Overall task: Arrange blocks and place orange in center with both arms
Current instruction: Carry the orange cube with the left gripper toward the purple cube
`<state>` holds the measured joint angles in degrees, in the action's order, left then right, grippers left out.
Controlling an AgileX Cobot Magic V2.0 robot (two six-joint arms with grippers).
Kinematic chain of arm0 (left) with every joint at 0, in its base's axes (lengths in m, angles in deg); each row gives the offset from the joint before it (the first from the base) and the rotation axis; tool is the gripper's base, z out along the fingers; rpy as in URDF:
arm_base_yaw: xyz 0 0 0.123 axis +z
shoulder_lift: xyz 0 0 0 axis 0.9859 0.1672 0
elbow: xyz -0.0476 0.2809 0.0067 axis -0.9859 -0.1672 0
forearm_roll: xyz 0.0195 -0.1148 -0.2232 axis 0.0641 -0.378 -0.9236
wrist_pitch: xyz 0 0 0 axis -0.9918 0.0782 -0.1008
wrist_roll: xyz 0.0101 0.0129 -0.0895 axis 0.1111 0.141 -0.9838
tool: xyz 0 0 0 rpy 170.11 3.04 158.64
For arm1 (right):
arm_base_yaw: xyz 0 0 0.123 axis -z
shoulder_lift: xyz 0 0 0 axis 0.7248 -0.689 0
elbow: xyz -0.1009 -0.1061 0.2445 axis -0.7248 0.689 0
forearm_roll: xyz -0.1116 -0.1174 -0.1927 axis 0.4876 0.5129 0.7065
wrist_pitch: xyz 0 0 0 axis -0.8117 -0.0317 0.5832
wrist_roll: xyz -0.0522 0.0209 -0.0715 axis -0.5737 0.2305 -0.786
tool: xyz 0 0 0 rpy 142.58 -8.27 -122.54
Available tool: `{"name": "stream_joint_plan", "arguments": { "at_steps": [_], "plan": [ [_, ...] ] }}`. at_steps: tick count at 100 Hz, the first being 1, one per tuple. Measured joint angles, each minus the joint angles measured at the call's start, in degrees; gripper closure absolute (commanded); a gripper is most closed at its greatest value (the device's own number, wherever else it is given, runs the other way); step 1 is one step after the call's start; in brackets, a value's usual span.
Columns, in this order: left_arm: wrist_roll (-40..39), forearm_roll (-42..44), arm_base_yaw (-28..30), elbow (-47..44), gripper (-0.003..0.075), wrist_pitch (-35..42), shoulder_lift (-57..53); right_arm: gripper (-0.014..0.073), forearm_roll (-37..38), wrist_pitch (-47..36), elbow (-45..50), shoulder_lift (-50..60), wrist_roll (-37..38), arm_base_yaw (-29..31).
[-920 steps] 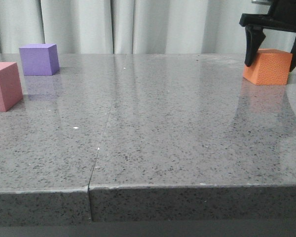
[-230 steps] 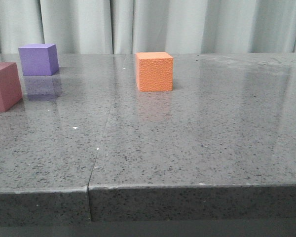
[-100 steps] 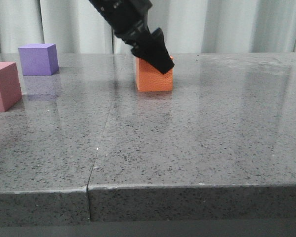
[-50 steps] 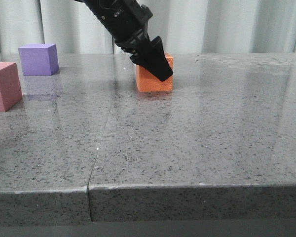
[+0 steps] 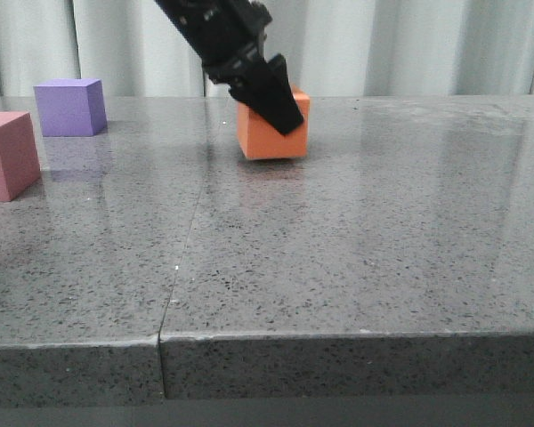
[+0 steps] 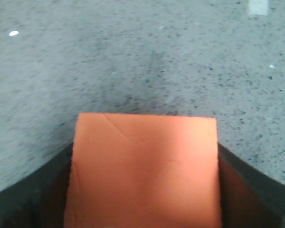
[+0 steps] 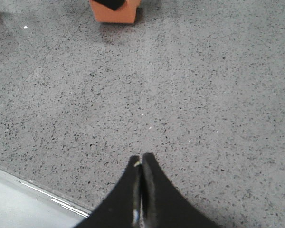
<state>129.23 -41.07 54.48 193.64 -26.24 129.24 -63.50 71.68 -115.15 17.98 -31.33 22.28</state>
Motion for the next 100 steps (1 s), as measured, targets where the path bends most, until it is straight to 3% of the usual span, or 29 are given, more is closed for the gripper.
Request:
{"name": "stream_joint_plan", "arguments": {
  "at_steps": [20,37,49,74,100],
  "plan": [
    [-18.0,15.0,0.0,2.5,0.0342,-0.3,-4.9,0.0663,0.0,0.0,0.0,0.0,0.0,0.0],
    [-42.2,28.0,1.3,2.6,0.0342,-3.9,-9.1,0.0663,0.0,0.0,0.0,0.0,0.0,0.0],
    [-54.8,33.9,4.1,2.6,0.0342,-7.3,-10.9,0.0663,0.0,0.0,0.0,0.0,0.0,0.0],
    [-66.9,36.9,9.4,-1.1,0.0345,-7.5,-13.5,0.0663,0.0,0.0,0.0,0.0,0.0,0.0],
    [-77.6,39.5,11.2,-11.4,0.0345,-1.4,-16.0,0.0663,0.0,-0.1,0.0,0.0,0.0,0.0]
  ]
}}
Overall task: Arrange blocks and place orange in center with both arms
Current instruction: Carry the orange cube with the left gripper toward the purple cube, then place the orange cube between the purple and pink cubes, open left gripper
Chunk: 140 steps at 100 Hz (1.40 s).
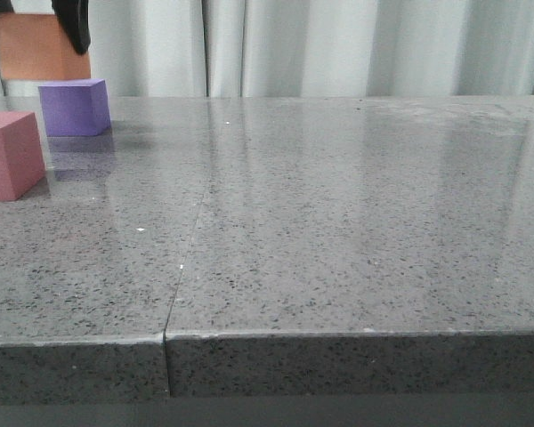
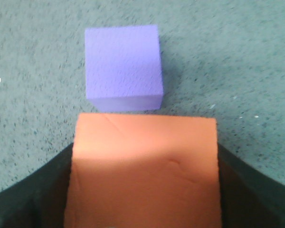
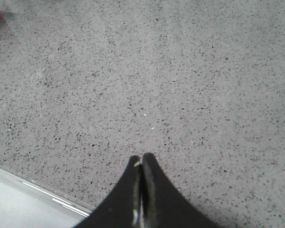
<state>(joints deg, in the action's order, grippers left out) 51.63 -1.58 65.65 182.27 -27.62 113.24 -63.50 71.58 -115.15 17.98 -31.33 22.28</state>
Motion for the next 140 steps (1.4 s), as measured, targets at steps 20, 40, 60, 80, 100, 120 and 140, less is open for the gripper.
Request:
{"name": "stream_joint_plan", "arguments": {
  "at_steps": [20,40,60,80,100,120,140],
  "plan": [
    [-6.1,3.2,0.0,-6.6,0.0345,4.9,0.0,0.0663,0.0,0.0,0.0,0.0,0.0,0.0],
    [-10.7,6.6,0.0,-11.2,0.0345,8.1,0.0,0.0663,0.0,0.0,0.0,0.0,0.0,0.0],
    [-11.7,8.0,0.0,-13.6,0.0345,10.6,0.0,0.0663,0.0,0.0,0.0,0.0,0.0,0.0],
    [-11.7,8.0,0.0,-14.8,0.0345,11.7,0.0,0.0663,0.0,0.0,0.0,0.0,0.0,0.0],
    [-11.7,8.0,0.0,-14.9,0.0216,11.9,0.0,0.0663,0.0,0.0,0.0,0.0,0.0,0.0],
    [-11.7,7.8,0.0,-14.9,0.0080,12.2,0.0,0.0663,0.0,0.0,0.0,0.0,0.0,0.0],
    [-11.7,7.6,0.0,-14.9,0.0080,13.2,-1.2,0.0663,0.0,0.0,0.0,0.0,0.0,0.0]
  ]
}}
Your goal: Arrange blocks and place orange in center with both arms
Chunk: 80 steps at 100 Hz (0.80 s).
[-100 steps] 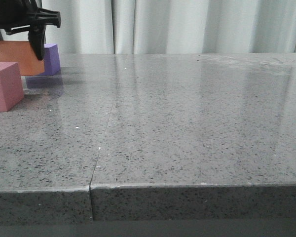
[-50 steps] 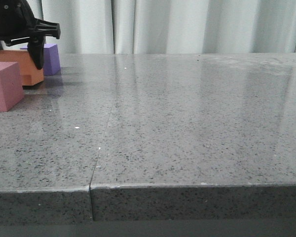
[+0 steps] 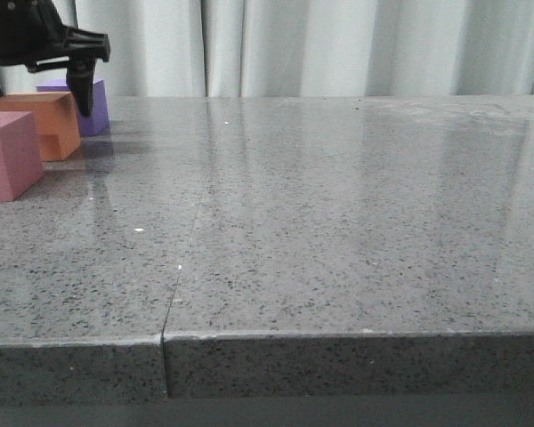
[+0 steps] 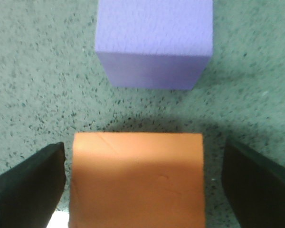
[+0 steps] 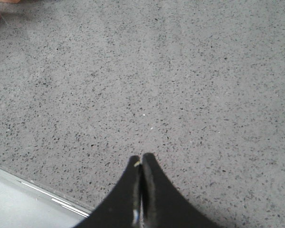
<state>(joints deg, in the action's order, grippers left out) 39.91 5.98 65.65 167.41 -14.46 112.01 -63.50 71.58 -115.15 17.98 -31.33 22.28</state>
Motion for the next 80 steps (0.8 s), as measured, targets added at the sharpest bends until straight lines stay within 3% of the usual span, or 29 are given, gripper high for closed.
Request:
{"name": "stream_joint_plan", "arguments": {
  "at_steps": [17,25,32,47,60,80],
  "plan": [
    [0.0,0.0,0.0,0.0,0.0090,0.7,-3.9,0.0663,0.0,0.0,0.0,0.0,0.0,0.0],
    [0.0,0.0,0.0,-0.4,0.0138,0.8,-6.3,0.0663,0.0,0.0,0.0,0.0,0.0,0.0],
    [0.0,0.0,0.0,-1.2,0.0226,0.9,-8.5,0.0663,0.0,0.0,0.0,0.0,0.0,0.0],
    [0.0,0.0,0.0,-4.8,0.0530,2.2,-13.5,0.0663,0.0,0.0,0.0,0.0,0.0,0.0],
    [-0.1,0.0,0.0,-9.6,0.0743,4.4,-18.6,0.0663,0.0,0.0,0.0,0.0,0.0,0.0],
    [-0.1,0.0,0.0,-16.4,0.0741,6.1,-26.2,0.0663,0.0,0.0,0.0,0.0,0.0,0.0]
  ]
}}
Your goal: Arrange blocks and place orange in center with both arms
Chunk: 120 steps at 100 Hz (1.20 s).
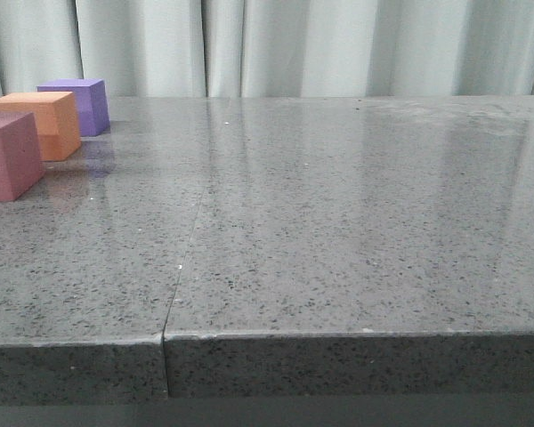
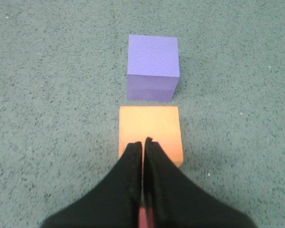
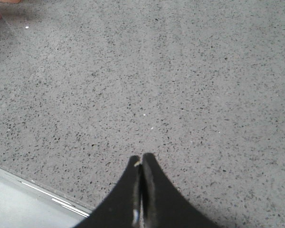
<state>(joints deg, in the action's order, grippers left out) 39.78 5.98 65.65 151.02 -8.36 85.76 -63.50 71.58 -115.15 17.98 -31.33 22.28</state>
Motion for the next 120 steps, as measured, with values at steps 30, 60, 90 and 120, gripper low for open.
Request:
{"name": "stream_joint_plan", "arguments": {
  "at_steps": [30,60,90,120],
  "plan": [
    [0.0,0.0,0.0,-11.0,0.0741,4.3,-12.1,0.0663,0.0,0.0,0.0,0.0,0.0,0.0],
    [0.1,-0.8,0.0,-22.7,0.0741,6.8,-25.8,0.0663,0.0,0.0,0.0,0.0,0.0,0.0],
    [0.2,-0.8,0.0,-30.5,0.0741,6.1,-34.4,0.0663,0.0,0.0,0.0,0.0,0.0,0.0],
    [0.2,-1.2,0.0,-37.7,0.0741,5.9,-41.0,0.0663,0.0,0.0,0.0,0.0,0.0,0.0]
  ]
}}
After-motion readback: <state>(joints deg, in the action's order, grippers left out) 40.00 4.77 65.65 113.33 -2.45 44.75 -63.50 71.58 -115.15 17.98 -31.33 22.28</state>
